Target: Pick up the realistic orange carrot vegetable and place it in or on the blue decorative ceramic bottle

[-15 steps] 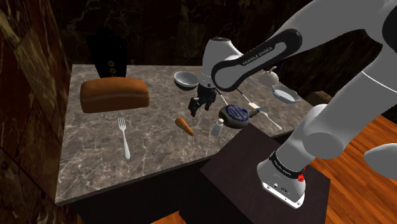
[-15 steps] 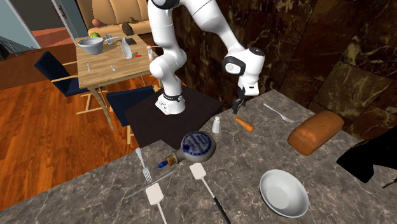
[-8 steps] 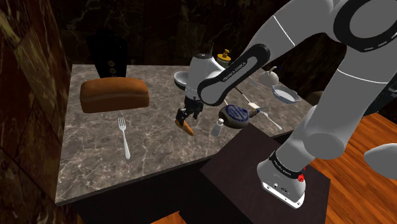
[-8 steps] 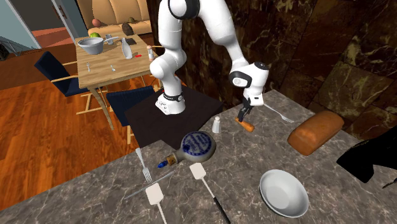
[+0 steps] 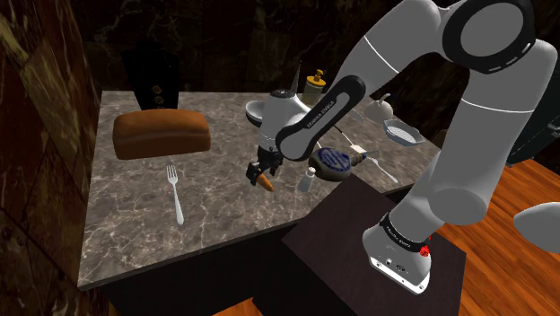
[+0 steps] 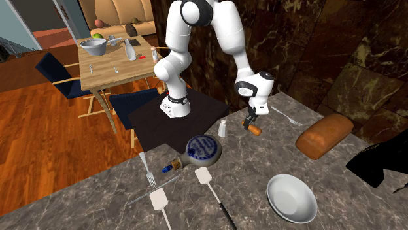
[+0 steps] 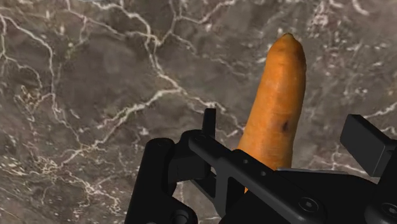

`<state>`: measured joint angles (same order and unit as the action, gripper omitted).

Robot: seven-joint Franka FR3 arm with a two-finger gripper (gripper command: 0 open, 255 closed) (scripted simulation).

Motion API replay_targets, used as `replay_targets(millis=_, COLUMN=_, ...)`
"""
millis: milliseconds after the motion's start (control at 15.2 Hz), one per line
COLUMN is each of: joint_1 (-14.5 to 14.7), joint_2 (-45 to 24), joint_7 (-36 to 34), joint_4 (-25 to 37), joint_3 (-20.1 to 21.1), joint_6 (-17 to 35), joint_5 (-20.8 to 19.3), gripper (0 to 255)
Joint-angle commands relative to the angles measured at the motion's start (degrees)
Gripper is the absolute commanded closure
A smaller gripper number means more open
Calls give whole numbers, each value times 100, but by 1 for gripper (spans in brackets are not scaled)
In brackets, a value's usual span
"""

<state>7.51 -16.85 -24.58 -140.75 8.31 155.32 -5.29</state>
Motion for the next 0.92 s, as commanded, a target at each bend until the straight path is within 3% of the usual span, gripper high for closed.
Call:
replay_targets(millis=0, joint_1=4, joint_2=-20, joint_7=-7, joint_4=-2, joint_3=-5, joint_6=25, joint_5=-8, gripper=0)
replay_targets(millis=330, joint_1=4, joint_2=-19, joint_7=-7, joint_4=-2, joint_3=-5, joint_6=25, joint_5=-8, gripper=0)
replay_targets(millis=396, joint_1=4, joint_2=-19, joint_7=-7, joint_4=-2, joint_3=-5, joint_6=25, joint_5=-8, gripper=255)
replay_targets(millis=858, joint_1=4, joint_2=-20, joint_7=-7, joint_4=-2, joint_3=-5, joint_6=25, joint_5=-8, gripper=255)
